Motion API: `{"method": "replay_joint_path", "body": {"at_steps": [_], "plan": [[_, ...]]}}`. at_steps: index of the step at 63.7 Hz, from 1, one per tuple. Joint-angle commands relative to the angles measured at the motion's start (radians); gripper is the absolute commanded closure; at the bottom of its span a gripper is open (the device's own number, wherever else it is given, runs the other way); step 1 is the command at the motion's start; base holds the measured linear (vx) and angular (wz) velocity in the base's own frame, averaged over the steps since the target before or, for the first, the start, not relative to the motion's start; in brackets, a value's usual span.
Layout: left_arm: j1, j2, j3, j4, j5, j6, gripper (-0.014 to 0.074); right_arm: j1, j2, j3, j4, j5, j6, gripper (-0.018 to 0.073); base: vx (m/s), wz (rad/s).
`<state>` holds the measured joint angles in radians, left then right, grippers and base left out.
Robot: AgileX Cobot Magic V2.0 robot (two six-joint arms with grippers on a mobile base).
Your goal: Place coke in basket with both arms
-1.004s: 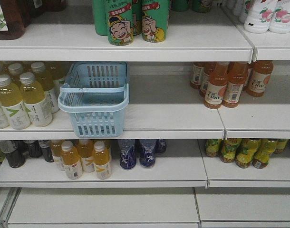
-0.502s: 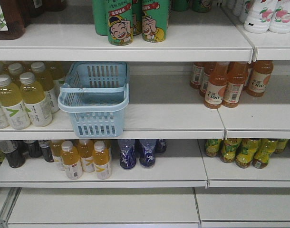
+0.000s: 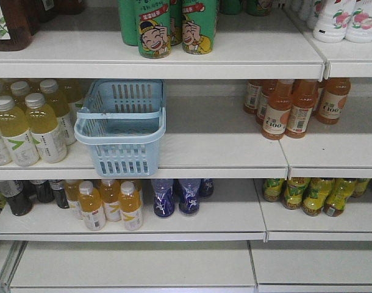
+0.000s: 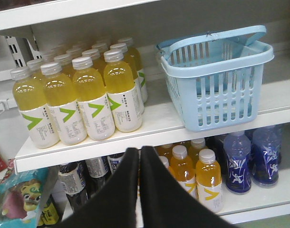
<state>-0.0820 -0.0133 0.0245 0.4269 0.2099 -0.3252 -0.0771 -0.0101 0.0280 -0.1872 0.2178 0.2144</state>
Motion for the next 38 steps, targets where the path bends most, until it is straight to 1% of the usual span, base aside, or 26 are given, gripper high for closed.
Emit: {"method": "replay_joint_path", "body": {"at_steps": [1,8,12,20,28,38], "plan": [[-0.001,-0.013,0.008,0.026,-0.079,0.002,0.0603,-0.007,-0.019,0.011,-0.007,-0.068,-0.003,0.0564,0.0,0.0],[-0.001,-0.013,0.008,0.031,-0.068,0.005,0.0603,-0.007,-0.019,0.011,-0.007,-0.068,-0.003,0.0564,0.0,0.0],[-0.001,-0.013,0.008,0.071,-0.027,0.029,0.0603,-0.007,-0.019,0.011,-0.007,-0.068,-0.003,0.0564,0.0,0.0],[-0.001,-0.013,0.008,0.137,0.033,0.03,0.0603,-0.007,-0.019,0.011,-0.007,-0.068,-0.003,0.0564,0.0,0.0],[-0.001,-0.013,0.008,0.227,0.042,0.027,0.0603,-0.007,-0.019,0.011,-0.007,-0.068,-0.003,0.0564,0.0,0.0],[-0.001,-0.013,0.008,0.234,0.042,0.027,0.0603,-0.007,-0.019,0.011,-0.007,-0.068,-0.003,0.0564,0.0,0.0]]}}
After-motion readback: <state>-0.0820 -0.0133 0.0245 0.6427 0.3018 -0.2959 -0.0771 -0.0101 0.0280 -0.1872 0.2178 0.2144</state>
